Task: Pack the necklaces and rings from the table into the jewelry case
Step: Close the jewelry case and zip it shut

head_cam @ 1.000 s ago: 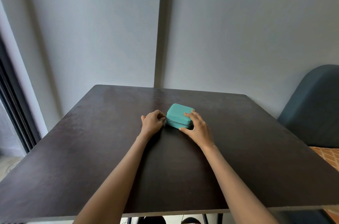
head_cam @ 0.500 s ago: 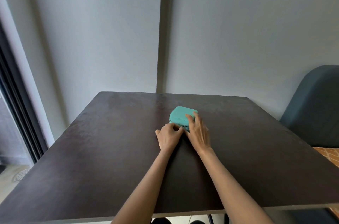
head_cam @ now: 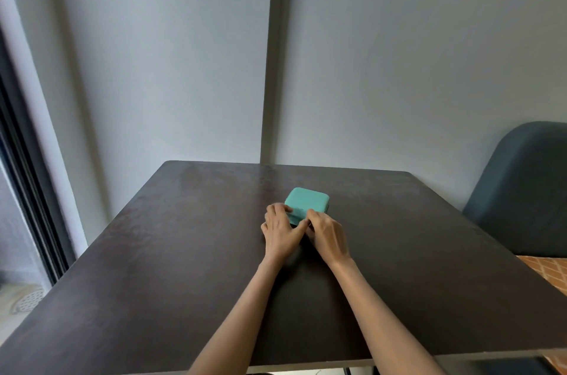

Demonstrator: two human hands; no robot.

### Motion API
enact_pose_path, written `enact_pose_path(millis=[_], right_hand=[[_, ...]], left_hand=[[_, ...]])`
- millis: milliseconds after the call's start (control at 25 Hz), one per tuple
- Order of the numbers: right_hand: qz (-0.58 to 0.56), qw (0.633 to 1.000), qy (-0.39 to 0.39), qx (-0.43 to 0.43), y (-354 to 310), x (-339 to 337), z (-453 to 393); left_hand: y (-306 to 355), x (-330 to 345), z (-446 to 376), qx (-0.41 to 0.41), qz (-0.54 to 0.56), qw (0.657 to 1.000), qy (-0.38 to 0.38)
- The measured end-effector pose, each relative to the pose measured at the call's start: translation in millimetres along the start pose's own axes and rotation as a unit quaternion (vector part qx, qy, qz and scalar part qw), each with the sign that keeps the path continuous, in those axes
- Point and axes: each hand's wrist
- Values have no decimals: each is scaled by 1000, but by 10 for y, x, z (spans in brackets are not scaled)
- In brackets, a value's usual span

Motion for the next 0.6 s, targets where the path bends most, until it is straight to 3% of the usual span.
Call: enact_pose_path(millis=[40, 240, 440, 600], right_hand=[[-12, 1000, -12, 9, -1, -15, 7], [-81, 989, -39, 116, -14, -83, 67], [-148, 951, -73, 261, 362, -152, -18], [-145, 932, -130, 304, 564, -63, -295]], left_hand=[[6, 6, -2, 19, -14, 1000, 1], [4, 86, -44, 106, -169, 971, -135], [-35, 101, -71, 118, -175, 969, -127], [-75, 112, -129, 123, -178, 966, -139]])
Point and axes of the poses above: each hand's wrist, its own z-axis away from the middle knuckle, its own x-axis out of the palm, y = z × x, and after that the axes turned 6 degrees about x, right-handed
